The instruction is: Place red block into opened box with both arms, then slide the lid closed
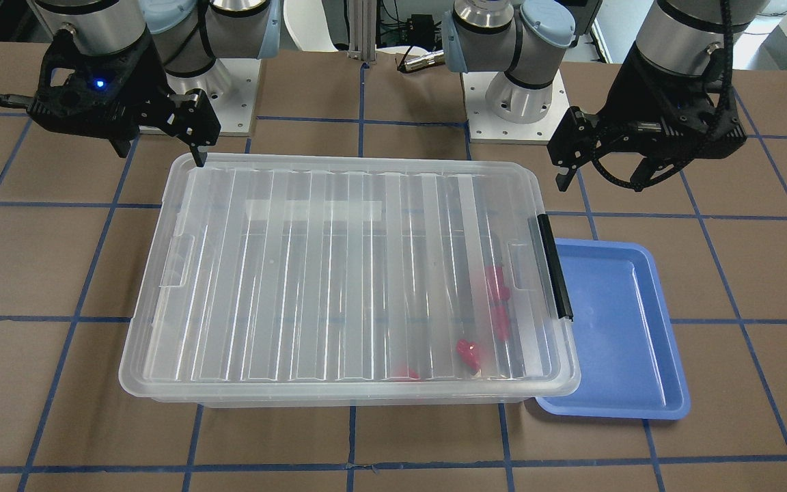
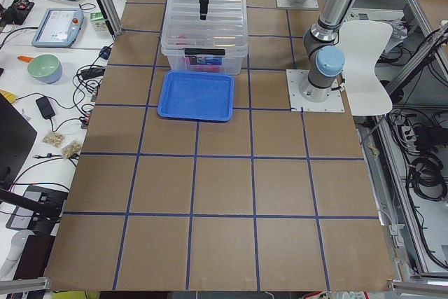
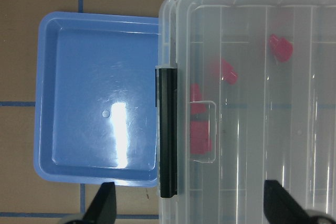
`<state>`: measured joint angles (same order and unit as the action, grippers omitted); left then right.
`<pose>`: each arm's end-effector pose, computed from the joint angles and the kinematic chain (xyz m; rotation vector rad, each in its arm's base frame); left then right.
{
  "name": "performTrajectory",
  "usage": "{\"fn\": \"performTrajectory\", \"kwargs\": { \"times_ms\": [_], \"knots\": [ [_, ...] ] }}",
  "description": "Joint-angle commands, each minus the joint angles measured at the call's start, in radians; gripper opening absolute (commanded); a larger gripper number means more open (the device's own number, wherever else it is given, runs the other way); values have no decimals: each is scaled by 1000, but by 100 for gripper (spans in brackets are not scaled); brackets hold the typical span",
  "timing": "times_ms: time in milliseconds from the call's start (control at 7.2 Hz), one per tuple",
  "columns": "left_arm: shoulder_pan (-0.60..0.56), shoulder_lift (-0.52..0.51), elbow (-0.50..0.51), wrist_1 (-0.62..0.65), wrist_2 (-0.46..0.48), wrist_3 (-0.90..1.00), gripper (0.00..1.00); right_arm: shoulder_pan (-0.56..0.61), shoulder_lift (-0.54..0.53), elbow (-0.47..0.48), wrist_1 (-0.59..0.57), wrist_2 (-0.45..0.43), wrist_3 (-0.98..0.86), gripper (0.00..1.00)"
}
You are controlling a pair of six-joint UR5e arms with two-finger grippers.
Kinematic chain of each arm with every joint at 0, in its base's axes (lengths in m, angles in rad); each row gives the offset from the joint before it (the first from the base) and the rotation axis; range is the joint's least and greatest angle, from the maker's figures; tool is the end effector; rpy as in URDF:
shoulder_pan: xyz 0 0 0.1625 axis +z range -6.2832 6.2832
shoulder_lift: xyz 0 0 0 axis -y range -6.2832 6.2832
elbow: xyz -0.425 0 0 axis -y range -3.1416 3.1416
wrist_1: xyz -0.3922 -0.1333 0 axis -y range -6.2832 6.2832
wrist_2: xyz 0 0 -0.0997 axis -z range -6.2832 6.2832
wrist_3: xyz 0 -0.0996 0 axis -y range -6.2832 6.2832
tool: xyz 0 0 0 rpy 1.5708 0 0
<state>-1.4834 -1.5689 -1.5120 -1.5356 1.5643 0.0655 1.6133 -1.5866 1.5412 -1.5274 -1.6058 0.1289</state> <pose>-0.0898 -0.5092 0.5217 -0.0339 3.1369 -0.1509 0.1503 -0.4790 0.5059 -0.1342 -3.1040 0.0078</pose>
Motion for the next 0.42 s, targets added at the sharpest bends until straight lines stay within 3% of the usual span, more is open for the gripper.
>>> {"fn": "performTrajectory", "kwargs": {
  "times_ms": [0,278],
  "knots": [
    [0,12,-11,0,9,7,100,0,0,0,-3,0,-21,100],
    [-3,6,-33,46,10,-1,100,0,0,-1,-5,0,-21,100]
  ]
}}
